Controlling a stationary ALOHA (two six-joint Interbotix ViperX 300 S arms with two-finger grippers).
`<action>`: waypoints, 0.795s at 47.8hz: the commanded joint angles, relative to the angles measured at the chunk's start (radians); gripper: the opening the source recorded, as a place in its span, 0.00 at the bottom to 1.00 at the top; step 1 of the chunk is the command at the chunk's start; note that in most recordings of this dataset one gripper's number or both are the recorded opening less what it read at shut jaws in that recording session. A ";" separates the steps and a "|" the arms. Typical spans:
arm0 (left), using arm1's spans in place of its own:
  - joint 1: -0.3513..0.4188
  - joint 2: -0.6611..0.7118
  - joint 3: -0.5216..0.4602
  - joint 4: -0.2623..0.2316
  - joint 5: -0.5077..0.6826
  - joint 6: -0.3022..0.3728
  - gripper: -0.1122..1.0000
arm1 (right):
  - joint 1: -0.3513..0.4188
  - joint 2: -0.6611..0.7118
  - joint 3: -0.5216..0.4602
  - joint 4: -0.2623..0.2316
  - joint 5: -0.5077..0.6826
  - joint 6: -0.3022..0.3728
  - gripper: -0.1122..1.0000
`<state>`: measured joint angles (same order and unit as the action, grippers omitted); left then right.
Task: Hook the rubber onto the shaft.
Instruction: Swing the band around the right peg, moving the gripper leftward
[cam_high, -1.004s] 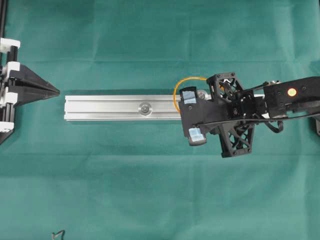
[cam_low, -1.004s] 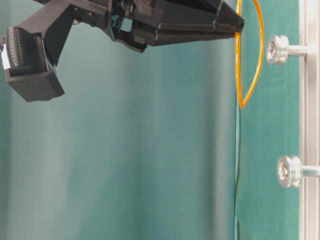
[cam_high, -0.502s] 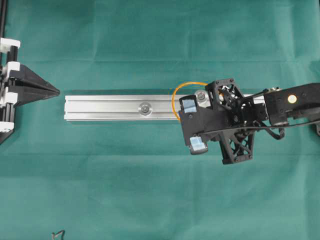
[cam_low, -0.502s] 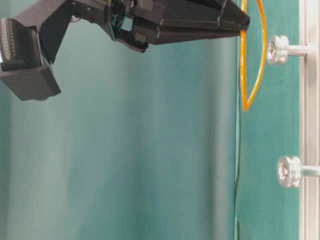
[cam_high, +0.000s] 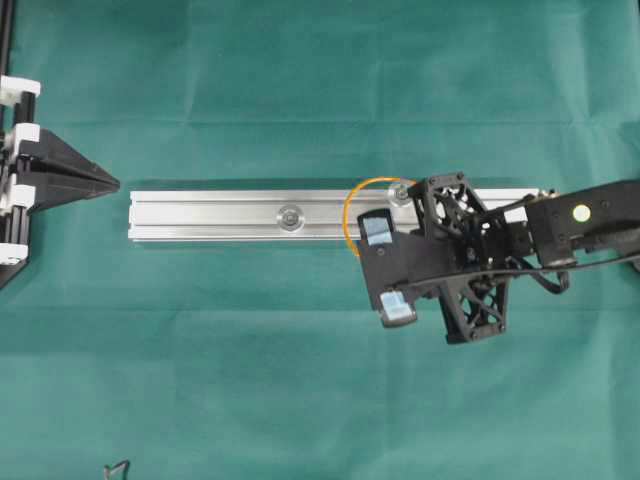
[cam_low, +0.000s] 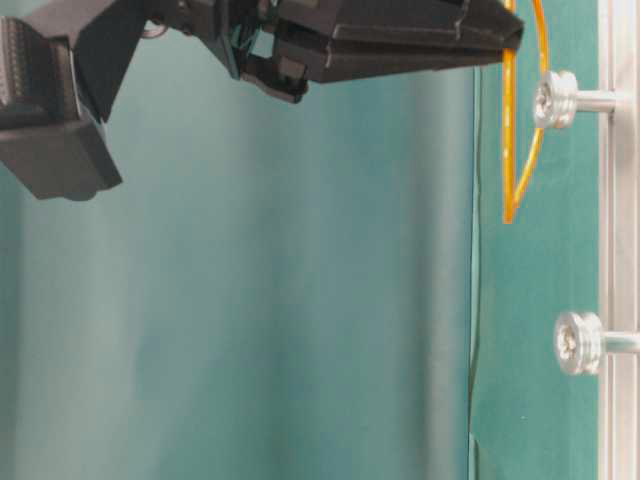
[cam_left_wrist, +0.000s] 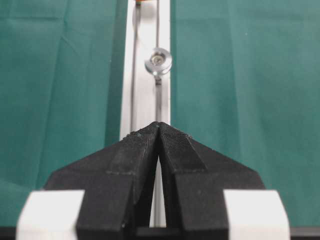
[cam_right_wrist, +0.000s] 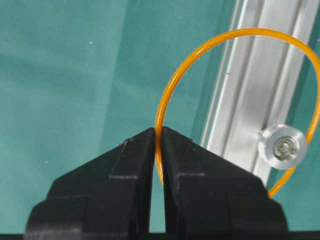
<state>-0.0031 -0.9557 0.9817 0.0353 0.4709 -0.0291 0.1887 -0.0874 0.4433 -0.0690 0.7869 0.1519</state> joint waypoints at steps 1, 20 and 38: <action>-0.002 0.008 -0.034 0.002 -0.008 0.000 0.10 | 0.014 -0.011 -0.025 0.003 -0.008 0.002 0.16; -0.002 0.008 -0.034 0.002 -0.008 0.000 0.10 | 0.058 0.002 -0.040 0.014 -0.006 0.002 0.17; -0.002 0.006 -0.034 0.002 -0.008 0.000 0.10 | 0.084 0.025 -0.067 0.031 -0.003 0.003 0.16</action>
<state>-0.0046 -0.9557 0.9817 0.0337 0.4709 -0.0291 0.2623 -0.0506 0.4019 -0.0445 0.7869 0.1534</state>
